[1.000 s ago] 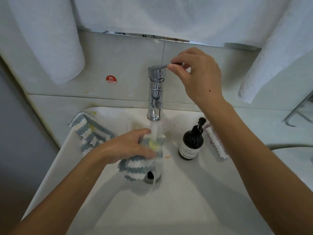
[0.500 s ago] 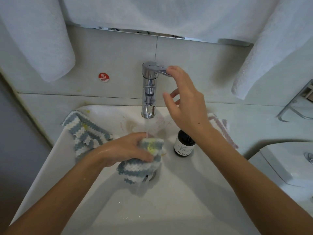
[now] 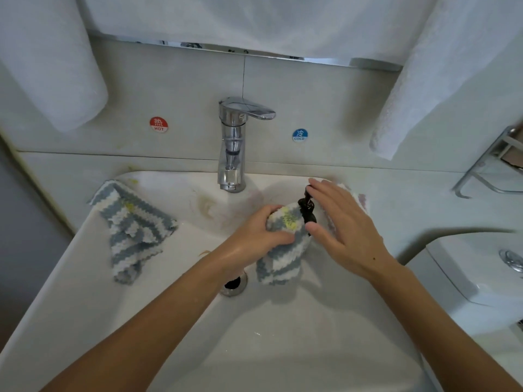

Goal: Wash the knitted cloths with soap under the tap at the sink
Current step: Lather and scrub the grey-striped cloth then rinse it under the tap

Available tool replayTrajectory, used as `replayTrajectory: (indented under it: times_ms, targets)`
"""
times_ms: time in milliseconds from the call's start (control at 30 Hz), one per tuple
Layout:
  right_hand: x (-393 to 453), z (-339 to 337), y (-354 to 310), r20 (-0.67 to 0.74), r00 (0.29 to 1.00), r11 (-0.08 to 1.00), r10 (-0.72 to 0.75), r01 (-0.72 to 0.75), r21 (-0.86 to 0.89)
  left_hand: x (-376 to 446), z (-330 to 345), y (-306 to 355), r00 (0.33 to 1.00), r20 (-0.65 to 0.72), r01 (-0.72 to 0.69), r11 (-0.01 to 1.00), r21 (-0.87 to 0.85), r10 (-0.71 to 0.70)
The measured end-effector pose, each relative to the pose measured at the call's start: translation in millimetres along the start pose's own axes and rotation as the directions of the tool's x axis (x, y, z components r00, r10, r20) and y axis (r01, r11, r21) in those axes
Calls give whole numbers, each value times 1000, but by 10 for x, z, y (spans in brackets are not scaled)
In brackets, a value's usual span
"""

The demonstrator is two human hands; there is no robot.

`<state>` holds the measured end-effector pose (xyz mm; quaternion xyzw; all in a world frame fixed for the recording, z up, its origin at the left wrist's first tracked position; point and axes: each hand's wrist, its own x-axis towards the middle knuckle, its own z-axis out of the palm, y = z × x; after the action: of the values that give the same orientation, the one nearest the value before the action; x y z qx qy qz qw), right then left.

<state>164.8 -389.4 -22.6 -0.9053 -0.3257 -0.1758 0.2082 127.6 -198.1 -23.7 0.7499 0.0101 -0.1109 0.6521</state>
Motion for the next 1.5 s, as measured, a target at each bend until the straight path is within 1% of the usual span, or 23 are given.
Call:
replayTrajectory:
  times_ms: [100, 367, 567, 633, 767, 967, 1033, 1167, 1267, 1500]
  targets:
    - [-34, 29, 52, 34, 999, 1000, -22, 23, -11, 62, 151, -18, 999, -38, -23, 1000, -12, 23]
    - [-62, 126, 43, 10, 1000, 1000, -7, 7, 16, 135, 253, -26, 989, -129, -85, 991, -102, 72]
    - [-77, 168, 34, 9, 1000, 1000, 16, -16, -3, 164, 284, -29, 990, -118, -95, 989, -111, 82]
    - [-78, 158, 25, 8, 1000, 999, 28, -28, -38, 157, 282, -23, 990, -116, -92, 988, -120, 78]
    - [-79, 134, -13, 59, 997, 996, 41, -36, -79, 131, 267, -22, 993, -101, -70, 990, -121, 58]
    - [-21, 27, -35, 86, 996, 989, 27, -14, -146, 126, 273, -49, 996, -74, -58, 993, -103, 50]
    - [-27, 48, -43, 76, 996, 993, 38, -29, -118, 142, 270, -54, 996, -68, -56, 993, -108, 49]
    - [-108, 178, -86, 38, 997, 997, 74, -74, -9, 156, 269, -61, 996, -68, -59, 992, -114, 51]
    - [-141, 222, -77, 4, 998, 998, 70, -70, -6, 165, 261, -74, 995, -73, -71, 992, -109, 63]
    - [-147, 225, -76, -28, 997, 997, 75, -76, -35, 124, 196, -75, 994, -80, -84, 992, -95, 76]
